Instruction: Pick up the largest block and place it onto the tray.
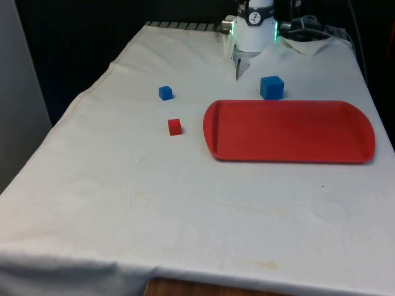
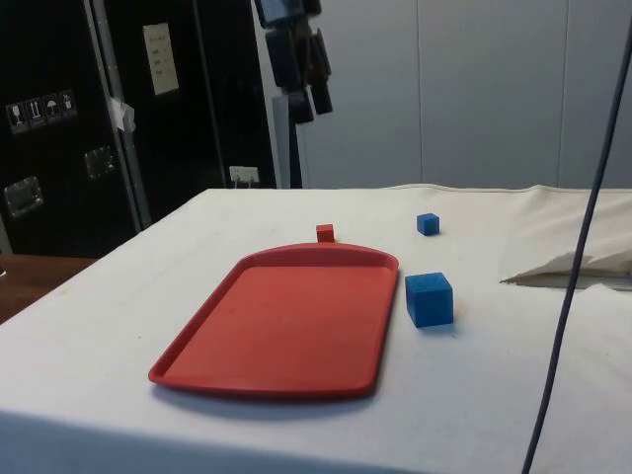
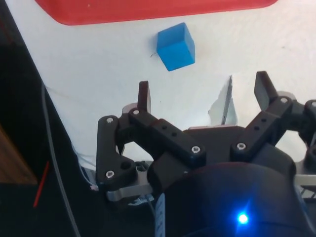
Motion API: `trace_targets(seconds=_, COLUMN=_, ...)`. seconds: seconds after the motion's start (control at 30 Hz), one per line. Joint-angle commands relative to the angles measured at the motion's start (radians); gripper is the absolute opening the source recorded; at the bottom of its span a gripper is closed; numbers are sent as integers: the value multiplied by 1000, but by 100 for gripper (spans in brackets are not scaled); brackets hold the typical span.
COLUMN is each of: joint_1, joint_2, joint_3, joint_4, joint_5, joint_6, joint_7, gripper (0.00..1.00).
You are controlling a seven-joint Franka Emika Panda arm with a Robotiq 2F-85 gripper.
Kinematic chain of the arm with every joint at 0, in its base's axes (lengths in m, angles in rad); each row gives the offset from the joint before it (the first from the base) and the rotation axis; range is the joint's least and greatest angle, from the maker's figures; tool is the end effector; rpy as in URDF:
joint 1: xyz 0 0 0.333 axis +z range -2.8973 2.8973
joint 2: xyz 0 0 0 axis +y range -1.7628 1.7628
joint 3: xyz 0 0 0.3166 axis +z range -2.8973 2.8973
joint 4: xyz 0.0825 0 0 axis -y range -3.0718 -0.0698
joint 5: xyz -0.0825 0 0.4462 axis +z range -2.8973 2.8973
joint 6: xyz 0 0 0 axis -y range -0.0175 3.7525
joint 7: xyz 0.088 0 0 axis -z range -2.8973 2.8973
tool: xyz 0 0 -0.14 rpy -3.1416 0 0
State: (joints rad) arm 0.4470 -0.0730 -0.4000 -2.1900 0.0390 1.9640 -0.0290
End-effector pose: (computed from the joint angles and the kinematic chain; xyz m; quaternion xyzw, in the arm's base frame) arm 0.5482 0.0299 0.3387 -0.9959 -0.0306 0.0797 0.0308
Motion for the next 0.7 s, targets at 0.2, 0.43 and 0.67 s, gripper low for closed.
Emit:
trace_targets(seconds=0.2, joint_1=0, joint_2=23, joint_3=0, joint_4=-39, joint_5=5, joint_6=33, joint_7=-12, gripper=100)
trace_targets(seconds=0.43, joint_1=-3, joint_2=67, joint_3=-4, joint_4=-39, joint_5=28, joint_6=39, joint_7=-40, gripper=100)
trace_targets(seconds=0.67, joint_1=-3, joint_2=94, joint_3=-4, joint_4=-62, joint_5=25, joint_6=40, joint_7=-43, gripper=100)
